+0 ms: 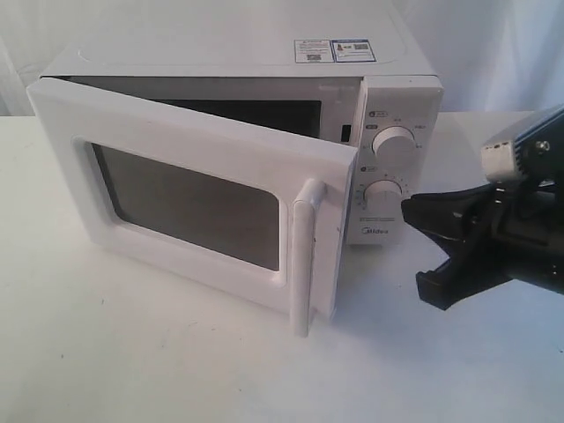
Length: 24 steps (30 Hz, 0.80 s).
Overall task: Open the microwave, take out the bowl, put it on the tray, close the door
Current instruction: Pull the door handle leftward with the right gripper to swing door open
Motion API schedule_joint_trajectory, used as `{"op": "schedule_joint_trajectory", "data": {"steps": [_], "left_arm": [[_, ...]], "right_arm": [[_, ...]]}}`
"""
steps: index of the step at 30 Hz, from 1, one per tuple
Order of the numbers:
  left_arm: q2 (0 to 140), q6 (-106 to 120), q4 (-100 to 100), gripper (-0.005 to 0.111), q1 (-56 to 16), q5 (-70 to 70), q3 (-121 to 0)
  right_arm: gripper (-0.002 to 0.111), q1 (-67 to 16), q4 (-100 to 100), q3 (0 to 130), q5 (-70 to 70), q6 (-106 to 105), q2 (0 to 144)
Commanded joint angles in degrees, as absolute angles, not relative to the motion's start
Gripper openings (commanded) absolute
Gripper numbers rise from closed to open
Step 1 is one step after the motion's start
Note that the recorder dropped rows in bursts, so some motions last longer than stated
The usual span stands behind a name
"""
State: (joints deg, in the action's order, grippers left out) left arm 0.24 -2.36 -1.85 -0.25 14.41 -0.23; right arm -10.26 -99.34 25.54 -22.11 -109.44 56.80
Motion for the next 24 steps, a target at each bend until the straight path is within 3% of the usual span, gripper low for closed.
{"op": "schedule_joint_trajectory", "data": {"steps": [1, 16, 24], "left_arm": [[0.0, -2.6, -1.9, 0.0, -0.1, 14.6, 0.0], [0.0, -2.6, -1.9, 0.0, -0.1, 14.6, 0.0], [0.0, -2.6, -1.9, 0.0, -0.1, 14.6, 0.0]], "right_arm": [[0.0, -10.2, -99.9, 28.0, -21.8, -109.9, 57.7], [0.0, -10.2, -99.9, 39.4, -26.0, -110.8, 73.6], [0.0, -10.2, -99.9, 40.6, -36.4, -112.2, 78.3]]}}
